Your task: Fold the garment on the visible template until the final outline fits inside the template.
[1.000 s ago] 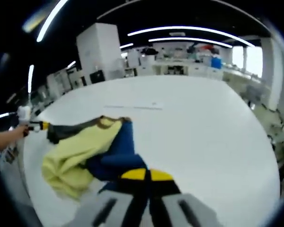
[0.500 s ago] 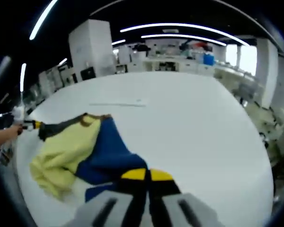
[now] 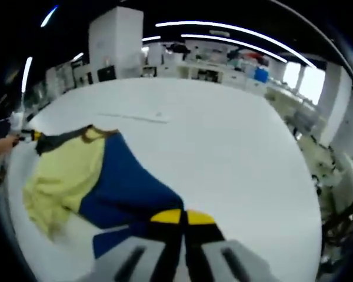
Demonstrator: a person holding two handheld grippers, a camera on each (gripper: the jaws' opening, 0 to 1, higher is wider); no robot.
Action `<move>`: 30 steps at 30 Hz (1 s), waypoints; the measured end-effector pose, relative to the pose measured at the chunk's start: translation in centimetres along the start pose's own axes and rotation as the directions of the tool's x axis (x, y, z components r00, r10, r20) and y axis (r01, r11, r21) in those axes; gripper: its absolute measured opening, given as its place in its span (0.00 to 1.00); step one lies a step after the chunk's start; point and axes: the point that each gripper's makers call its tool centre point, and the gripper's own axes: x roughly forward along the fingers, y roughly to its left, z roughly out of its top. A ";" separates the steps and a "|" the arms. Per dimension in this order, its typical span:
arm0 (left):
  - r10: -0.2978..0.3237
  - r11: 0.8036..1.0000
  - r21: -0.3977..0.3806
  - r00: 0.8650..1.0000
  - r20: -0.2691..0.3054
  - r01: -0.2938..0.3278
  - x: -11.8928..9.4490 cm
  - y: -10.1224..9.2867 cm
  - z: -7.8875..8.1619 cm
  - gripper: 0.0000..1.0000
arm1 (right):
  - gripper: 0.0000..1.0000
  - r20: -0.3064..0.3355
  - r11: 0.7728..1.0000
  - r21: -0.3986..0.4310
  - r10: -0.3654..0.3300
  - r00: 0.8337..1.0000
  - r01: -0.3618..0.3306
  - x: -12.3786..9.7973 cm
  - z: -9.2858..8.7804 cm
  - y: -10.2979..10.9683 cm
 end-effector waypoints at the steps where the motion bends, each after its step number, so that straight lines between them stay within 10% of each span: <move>1: 0.005 1.000 0.002 1.000 -0.006 -0.005 0.1 0.2 0.0 0.00 | 0.00 -0.011 1.000 -0.020 -0.014 1.000 0.014 0.0 -0.1 -0.3; 21: 0.006 0.999 -0.053 1.000 0.013 -0.006 -0.1 1.8 0.0 0.13 | 0.01 -0.027 0.999 0.018 -0.050 0.998 0.051 0.5 -0.2 -1.9; 30: -0.030 0.992 -0.117 0.995 0.093 0.041 -1.9 1.5 -0.3 0.45 | 0.53 0.057 0.998 0.044 0.033 0.998 -0.035 -0.7 1.3 0.8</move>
